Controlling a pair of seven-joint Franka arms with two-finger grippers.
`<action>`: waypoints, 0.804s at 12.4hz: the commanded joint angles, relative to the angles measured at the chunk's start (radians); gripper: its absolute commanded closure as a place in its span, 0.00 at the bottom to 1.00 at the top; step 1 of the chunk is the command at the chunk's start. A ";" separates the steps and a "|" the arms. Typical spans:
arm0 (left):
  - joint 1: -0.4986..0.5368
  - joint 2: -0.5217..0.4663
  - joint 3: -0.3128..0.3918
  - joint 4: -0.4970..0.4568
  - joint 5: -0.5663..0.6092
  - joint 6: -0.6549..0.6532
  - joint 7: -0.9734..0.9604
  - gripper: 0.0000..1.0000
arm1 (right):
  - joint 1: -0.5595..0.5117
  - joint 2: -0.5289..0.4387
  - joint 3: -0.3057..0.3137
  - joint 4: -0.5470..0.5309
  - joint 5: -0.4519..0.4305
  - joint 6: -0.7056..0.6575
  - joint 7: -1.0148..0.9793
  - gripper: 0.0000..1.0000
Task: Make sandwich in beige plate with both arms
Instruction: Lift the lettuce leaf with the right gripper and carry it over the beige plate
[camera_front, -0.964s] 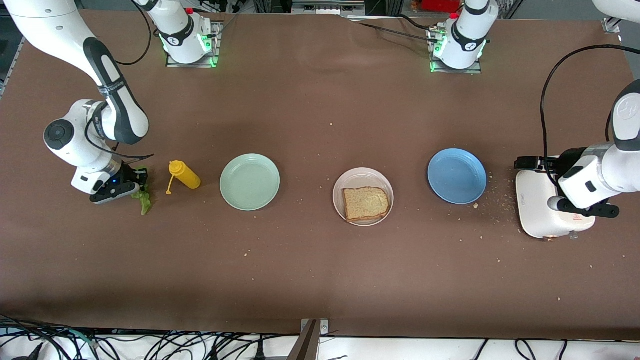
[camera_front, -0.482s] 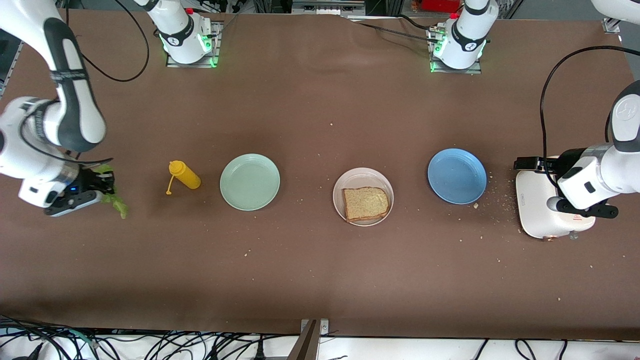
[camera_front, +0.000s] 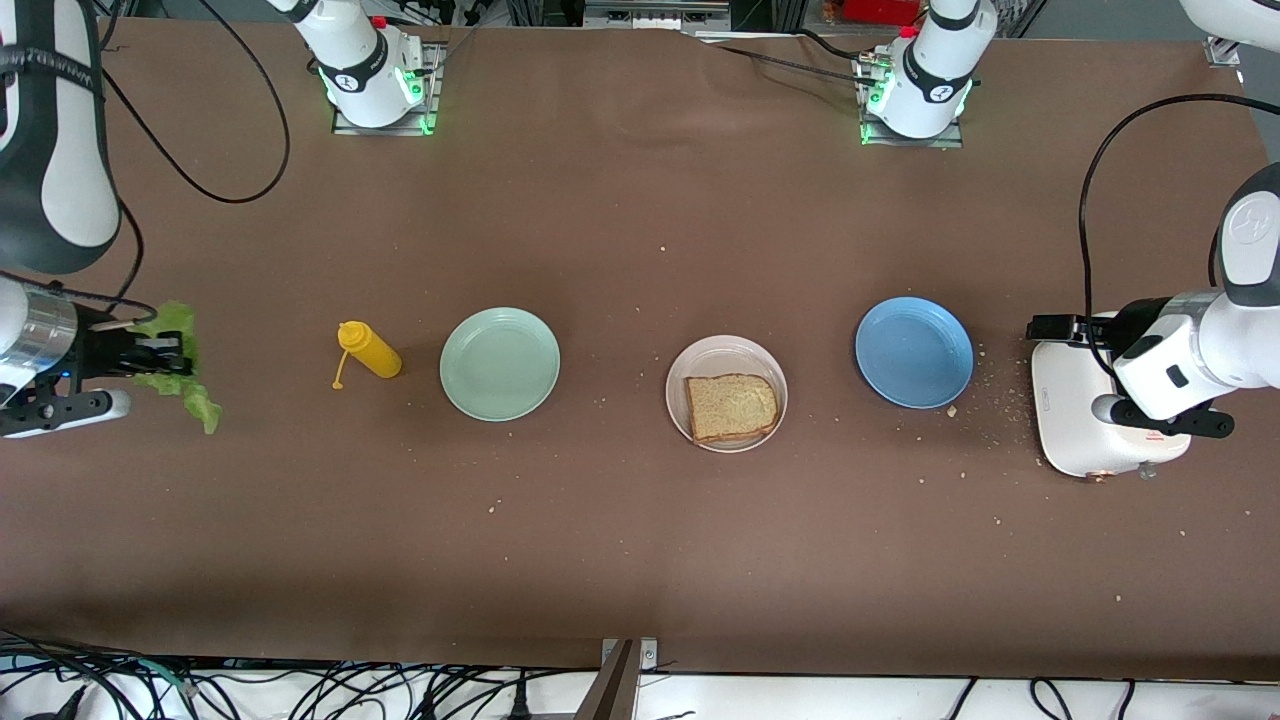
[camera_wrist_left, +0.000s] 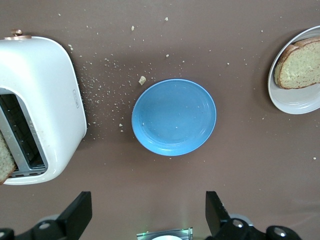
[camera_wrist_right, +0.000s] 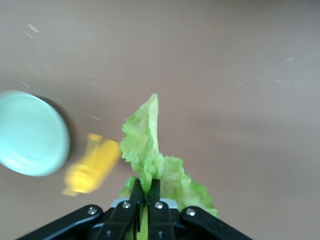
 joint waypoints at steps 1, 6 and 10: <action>-0.005 -0.001 0.000 0.004 0.020 -0.002 0.007 0.00 | 0.015 0.021 0.075 0.061 0.063 -0.016 0.299 1.00; -0.005 -0.001 0.000 0.004 0.021 -0.002 0.007 0.00 | 0.216 0.085 0.111 0.070 0.063 0.243 0.861 1.00; 0.004 -0.003 0.002 -0.001 0.032 -0.002 0.008 0.00 | 0.396 0.220 0.109 0.072 0.055 0.595 1.341 1.00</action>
